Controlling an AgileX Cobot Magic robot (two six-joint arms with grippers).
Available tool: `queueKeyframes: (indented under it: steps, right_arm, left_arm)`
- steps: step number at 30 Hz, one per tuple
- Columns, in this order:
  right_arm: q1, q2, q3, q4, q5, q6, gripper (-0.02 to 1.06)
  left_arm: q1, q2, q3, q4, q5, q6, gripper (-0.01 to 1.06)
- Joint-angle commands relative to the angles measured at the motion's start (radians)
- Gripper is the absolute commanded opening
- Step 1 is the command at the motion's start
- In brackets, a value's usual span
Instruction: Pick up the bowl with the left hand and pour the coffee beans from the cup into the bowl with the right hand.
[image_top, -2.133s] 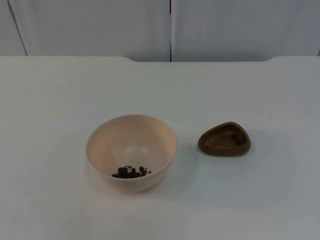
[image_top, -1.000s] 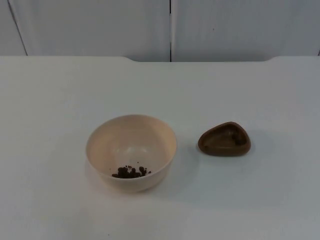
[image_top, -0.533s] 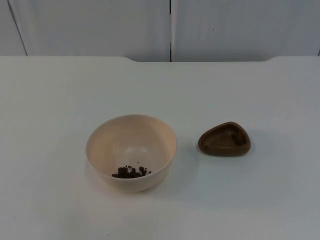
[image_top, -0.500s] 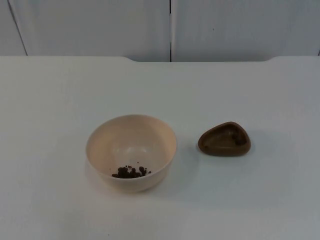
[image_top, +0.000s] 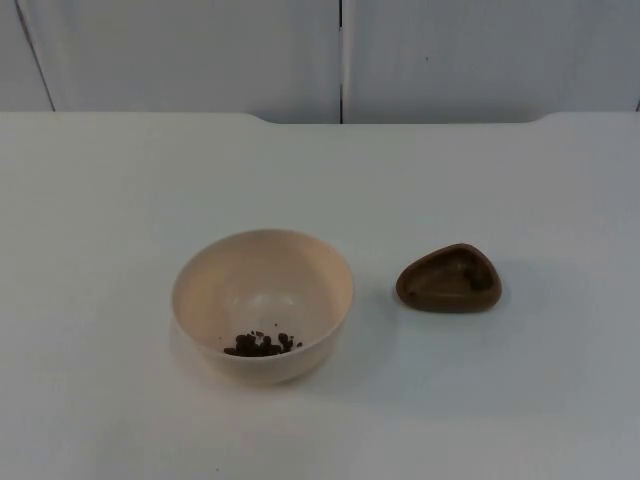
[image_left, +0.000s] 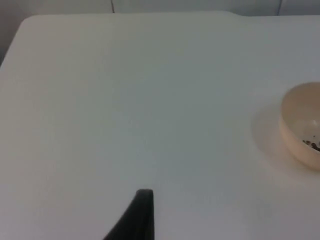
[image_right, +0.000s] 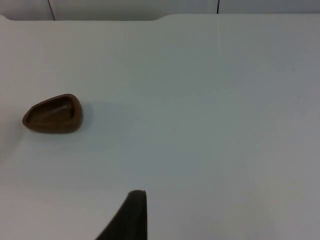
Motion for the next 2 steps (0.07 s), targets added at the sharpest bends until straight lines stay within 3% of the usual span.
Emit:
queueKeyframes:
  steps: [1,2]
  right_arm:
    - [-0.007,-0.003,0.002,0.001,-0.006,0.007,1.05]
    - [-0.007,-0.003,0.002,0.001,-0.006,0.007,1.05]
  left_arm:
    - [0.020,-0.005,0.004,-0.007,-0.001,-0.004,1.05]
    - [0.038,-0.005,0.004,-0.007,-0.001,-0.004,1.05]
